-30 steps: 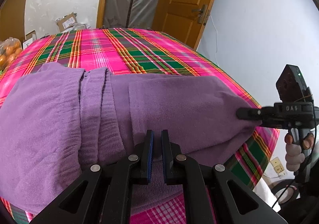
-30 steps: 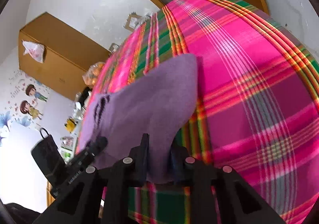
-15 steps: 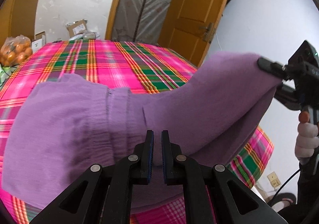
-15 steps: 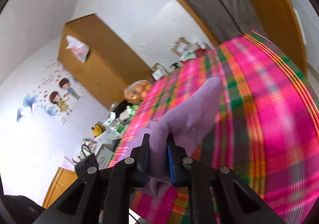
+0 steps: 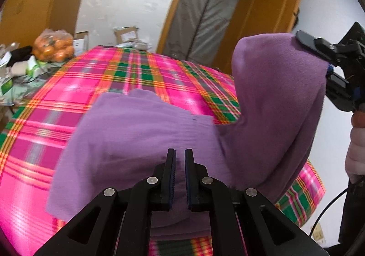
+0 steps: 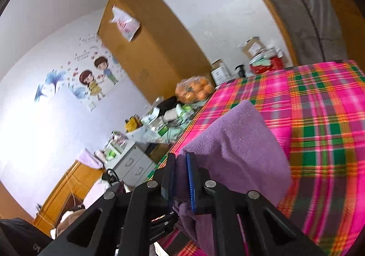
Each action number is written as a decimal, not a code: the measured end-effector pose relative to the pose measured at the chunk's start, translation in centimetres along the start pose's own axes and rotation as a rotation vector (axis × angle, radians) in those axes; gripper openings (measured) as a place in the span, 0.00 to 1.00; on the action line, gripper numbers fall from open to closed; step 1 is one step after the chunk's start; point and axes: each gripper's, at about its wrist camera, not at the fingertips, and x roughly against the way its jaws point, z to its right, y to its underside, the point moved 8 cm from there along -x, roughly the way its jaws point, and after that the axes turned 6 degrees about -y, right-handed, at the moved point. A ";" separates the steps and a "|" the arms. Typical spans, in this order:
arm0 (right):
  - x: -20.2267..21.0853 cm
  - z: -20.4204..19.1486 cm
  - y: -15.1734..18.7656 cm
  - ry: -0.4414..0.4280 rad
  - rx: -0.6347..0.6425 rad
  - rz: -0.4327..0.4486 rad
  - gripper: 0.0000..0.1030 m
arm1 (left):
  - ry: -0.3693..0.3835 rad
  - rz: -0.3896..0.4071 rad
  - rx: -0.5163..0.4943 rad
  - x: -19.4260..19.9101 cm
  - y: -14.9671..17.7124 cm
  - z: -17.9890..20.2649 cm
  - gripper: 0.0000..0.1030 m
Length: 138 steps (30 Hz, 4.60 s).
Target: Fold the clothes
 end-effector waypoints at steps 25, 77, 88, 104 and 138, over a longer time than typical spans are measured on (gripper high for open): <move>-7.1 5.2 4.5 0.061 -0.085 -0.088 0.03 | 0.175 -0.094 0.261 1.7 0.2 -7.6 0.41; -5.5 6.9 9.1 0.202 0.133 -0.164 0.11 | 0.015 -0.070 0.021 3.3 1.3 -9.2 0.12; -5.7 6.6 10.9 0.239 0.201 -0.225 0.14 | -0.007 -0.086 -0.021 4.9 3.4 -9.7 0.12; -8.6 13.2 5.3 0.402 0.082 -0.160 0.17 | -0.073 -0.132 -0.042 -5.7 -4.6 -9.1 0.12; -3.5 6.0 13.3 0.236 0.232 -0.225 0.29 | -0.038 -0.099 0.004 2.9 3.0 -9.9 0.12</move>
